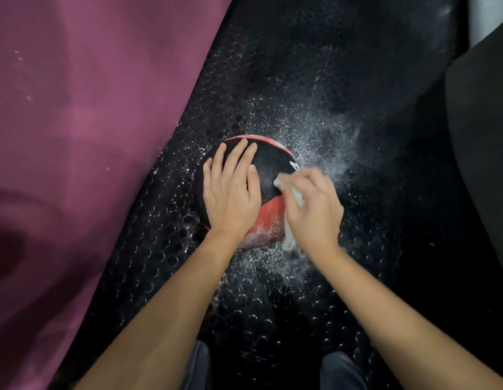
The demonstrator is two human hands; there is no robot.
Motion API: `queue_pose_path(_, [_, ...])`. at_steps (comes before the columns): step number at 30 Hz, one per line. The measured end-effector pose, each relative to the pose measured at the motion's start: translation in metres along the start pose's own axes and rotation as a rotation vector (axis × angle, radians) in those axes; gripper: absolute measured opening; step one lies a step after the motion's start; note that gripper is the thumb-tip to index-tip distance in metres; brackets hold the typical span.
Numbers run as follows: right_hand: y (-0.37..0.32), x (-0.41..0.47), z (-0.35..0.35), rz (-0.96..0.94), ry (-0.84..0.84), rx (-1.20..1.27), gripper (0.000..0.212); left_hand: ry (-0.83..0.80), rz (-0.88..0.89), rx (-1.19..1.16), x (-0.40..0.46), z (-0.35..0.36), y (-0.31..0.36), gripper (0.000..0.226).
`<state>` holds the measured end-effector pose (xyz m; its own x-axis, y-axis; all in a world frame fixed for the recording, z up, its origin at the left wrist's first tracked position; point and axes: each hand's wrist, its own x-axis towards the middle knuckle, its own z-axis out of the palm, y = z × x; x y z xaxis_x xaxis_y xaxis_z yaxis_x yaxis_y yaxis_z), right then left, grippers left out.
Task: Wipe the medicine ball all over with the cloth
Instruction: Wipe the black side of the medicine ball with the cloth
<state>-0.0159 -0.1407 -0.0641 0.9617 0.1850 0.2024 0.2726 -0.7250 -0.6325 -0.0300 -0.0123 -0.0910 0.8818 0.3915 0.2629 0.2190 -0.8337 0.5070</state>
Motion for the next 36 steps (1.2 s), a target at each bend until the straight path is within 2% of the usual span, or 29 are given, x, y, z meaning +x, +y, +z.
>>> queue_pose_path(3, [0.002,0.031,0.005,0.15,-0.025,0.07,0.014,-0.009,0.009,0.01,-0.003,-0.001,-0.001,0.049])
queue_pose_path(8, [0.004,0.037,0.003,0.168,-0.068,0.05,0.014,-0.011,0.028,0.048,0.001,0.001,0.001,0.049])
queue_pose_path(14, [-0.004,-0.022,0.001,-0.007,-0.042,-0.032,0.011,0.009,0.032,0.04,0.0,0.001,0.0,0.048])
queue_pose_path(20, [-0.001,0.038,-0.001,0.069,-0.093,-0.061,0.015,-0.017,0.06,0.095,-0.002,0.007,0.011,0.048])
queue_pose_path(22, [-0.002,0.031,-0.001,0.068,-0.049,-0.044,0.014,-0.012,0.04,0.099,0.002,0.009,0.016,0.048])
queue_pose_path(27, [0.003,-0.004,-0.003,-0.08,-0.032,-0.032,0.01,-0.008,0.041,0.07,0.001,0.005,0.011,0.048])
queue_pose_path(33, [-0.004,0.037,0.002,0.035,-0.062,-0.043,0.012,-0.02,0.041,0.083,0.0,0.006,0.013,0.048])
queue_pose_path(36, [-0.001,0.004,-0.003,-0.078,-0.054,-0.036,0.008,-0.008,0.012,0.065,0.008,0.005,0.011,0.049])
